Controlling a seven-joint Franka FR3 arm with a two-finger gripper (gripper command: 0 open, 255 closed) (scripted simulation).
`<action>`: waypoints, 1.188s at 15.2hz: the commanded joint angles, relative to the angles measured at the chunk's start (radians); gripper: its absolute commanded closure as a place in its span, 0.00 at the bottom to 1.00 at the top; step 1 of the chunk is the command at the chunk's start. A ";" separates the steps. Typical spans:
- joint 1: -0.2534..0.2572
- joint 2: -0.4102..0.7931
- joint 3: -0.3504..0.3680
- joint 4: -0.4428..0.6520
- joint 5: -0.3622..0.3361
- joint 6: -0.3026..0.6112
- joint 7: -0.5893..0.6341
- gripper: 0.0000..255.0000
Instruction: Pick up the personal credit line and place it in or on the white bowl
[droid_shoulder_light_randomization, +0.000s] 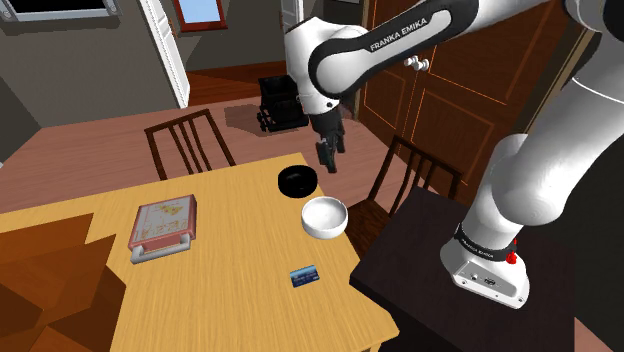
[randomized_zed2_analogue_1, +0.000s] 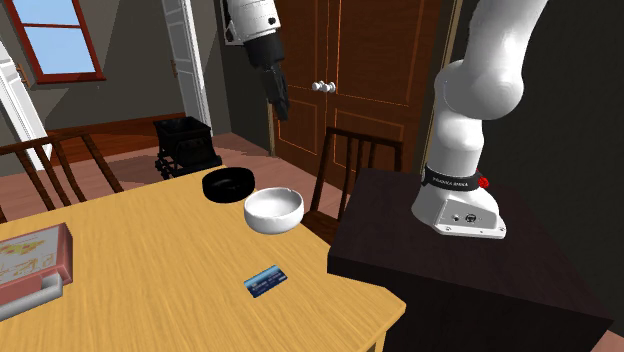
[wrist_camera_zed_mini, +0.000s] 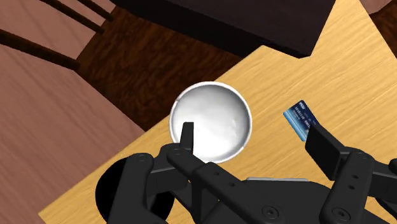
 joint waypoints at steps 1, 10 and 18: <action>0.015 0.079 0.021 0.029 -0.017 0.025 -0.007 0.00; 0.097 0.398 0.099 0.148 -0.120 0.101 -0.015 0.00; 0.195 0.677 0.135 0.280 -0.234 0.128 -0.019 0.00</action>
